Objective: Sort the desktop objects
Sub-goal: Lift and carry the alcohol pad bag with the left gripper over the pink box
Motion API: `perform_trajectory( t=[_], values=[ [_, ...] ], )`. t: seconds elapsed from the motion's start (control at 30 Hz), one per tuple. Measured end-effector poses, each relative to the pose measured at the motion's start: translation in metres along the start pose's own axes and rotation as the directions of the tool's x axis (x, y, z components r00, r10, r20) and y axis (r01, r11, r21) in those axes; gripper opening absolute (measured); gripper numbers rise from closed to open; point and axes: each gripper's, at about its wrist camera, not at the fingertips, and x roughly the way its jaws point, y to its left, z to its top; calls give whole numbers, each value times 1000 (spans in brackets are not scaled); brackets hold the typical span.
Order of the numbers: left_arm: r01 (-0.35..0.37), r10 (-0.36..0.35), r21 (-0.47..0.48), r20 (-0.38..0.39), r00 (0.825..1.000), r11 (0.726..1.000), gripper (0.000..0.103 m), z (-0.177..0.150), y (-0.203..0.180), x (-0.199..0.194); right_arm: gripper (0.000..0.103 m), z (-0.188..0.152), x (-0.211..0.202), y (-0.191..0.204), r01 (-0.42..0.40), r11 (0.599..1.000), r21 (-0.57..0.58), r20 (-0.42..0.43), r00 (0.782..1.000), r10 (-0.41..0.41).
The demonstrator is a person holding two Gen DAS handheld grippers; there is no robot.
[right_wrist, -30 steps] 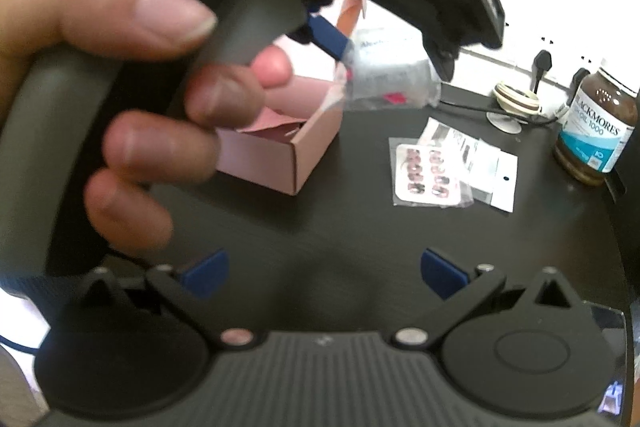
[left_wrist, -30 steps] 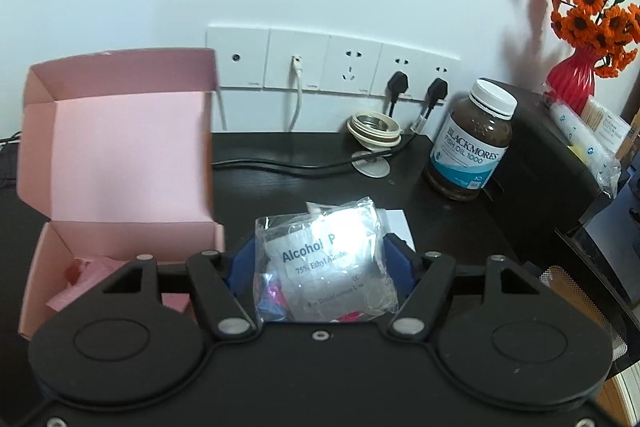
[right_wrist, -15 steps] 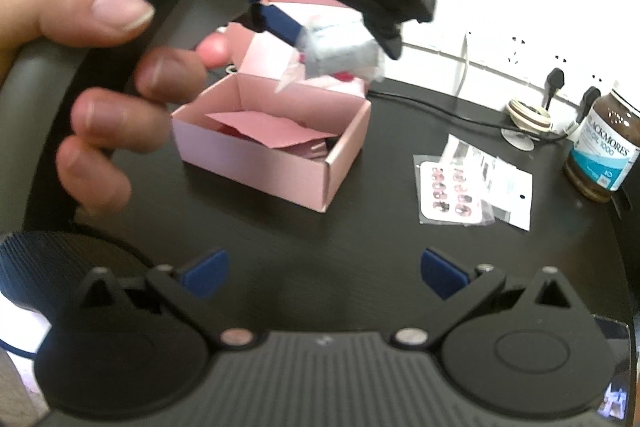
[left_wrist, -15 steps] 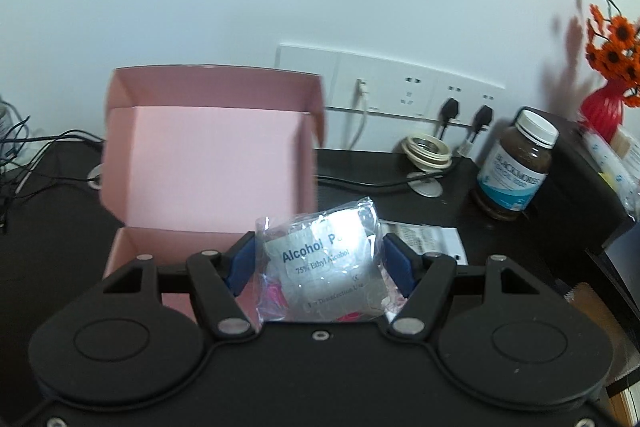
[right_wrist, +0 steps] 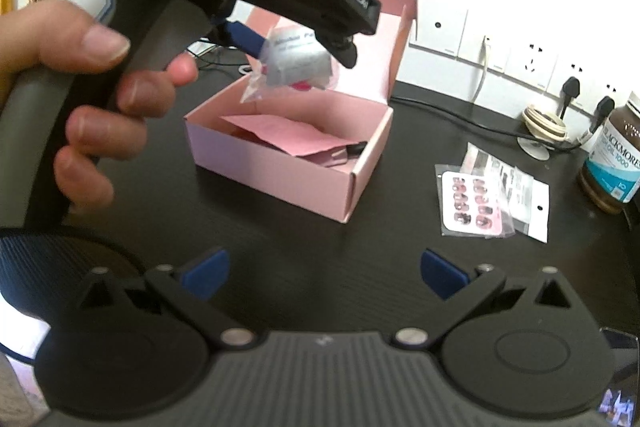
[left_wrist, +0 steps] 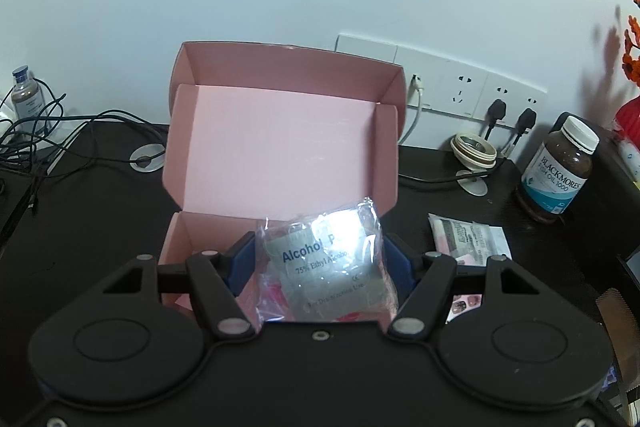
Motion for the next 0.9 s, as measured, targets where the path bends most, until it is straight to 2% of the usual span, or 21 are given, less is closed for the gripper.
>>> perform_trajectory(
  t=[0.9],
  values=[
    [-21,22,44,-12,1000,999,68,-6,15,8,102,2,4,-13,40,999,8,-2,999,-40]
  ],
)
